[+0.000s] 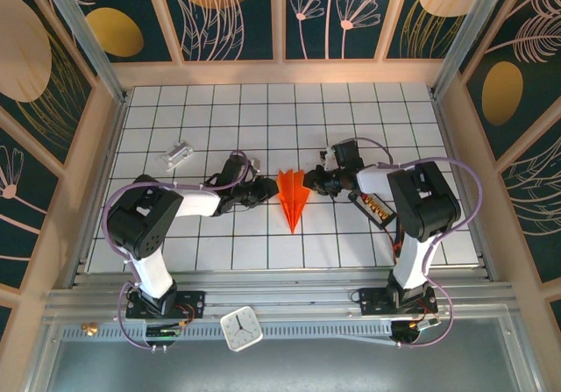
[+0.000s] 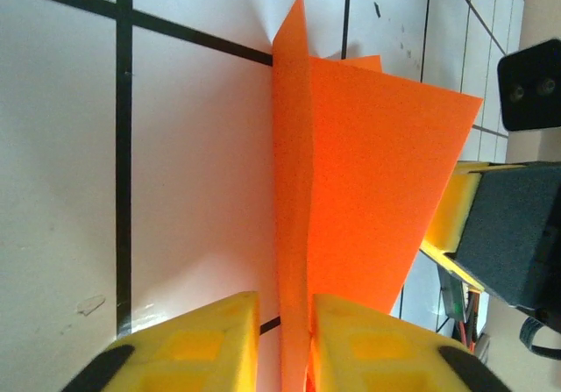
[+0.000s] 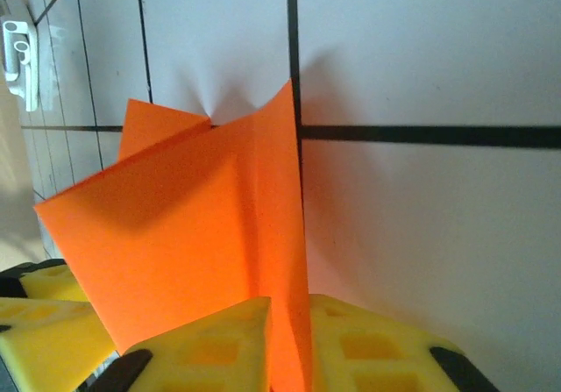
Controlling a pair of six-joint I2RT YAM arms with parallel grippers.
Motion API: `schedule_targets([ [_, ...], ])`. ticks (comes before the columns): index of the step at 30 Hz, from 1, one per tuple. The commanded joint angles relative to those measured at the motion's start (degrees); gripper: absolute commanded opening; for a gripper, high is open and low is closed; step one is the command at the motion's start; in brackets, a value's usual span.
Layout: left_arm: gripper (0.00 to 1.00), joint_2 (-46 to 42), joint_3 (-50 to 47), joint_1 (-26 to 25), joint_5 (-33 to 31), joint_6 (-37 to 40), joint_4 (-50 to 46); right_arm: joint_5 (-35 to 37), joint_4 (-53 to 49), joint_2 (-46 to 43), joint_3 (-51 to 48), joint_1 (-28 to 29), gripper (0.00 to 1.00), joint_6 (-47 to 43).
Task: Fold a paper plane with a square sheet of paper (pick it up from the middle)
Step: Turn over a paper plane at the center of the table, then reset both arms
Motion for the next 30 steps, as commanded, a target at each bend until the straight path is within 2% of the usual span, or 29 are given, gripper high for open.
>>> schedule_targets([
  [1,0.29,0.5,1.4,0.4,-0.7,0.8,-0.9,-0.7,-1.4,1.1,2.1,-0.7,0.23,-1.8],
  [8,0.45,-1.9,0.2,0.6,0.4,0.7,0.3,-0.5,-4.1,-2.1,3.0,-3.1,0.34,-3.5],
  [14,0.56,-5.5,-0.3,1.4,1.7,1.3,1.1,1.2,-7.3,-6.2,3.7,-4.9,0.39,-5.1],
  [17,0.61,-7.0,-0.2,1.9,1.8,1.9,0.8,4.3,-9.0,-9.0,3.3,-5.5,0.4,-6.1],
  [21,0.64,-10.6,-0.4,3.5,0.3,5.1,-1.9,15.0,-10.5,-15.7,1.3,-5.7,0.42,-7.4],
  [24,0.69,-16.6,-0.7,7.2,-6.5,11.3,-7.5,29.1,-12.4,-21.8,0.9,-5.8,0.5,-10.2],
  [26,0.77,-21.5,-1.2,10.3,-12.7,15.7,-10.6,38.2,-11.9,-25.4,0.4,-6.1,0.58,-11.8],
  [30,0.96,-30.3,-2.9,16.2,-26.5,23.9,-13.1,53.5,-5.7,-30.3,-3.3,-8.0,0.82,-16.0],
])
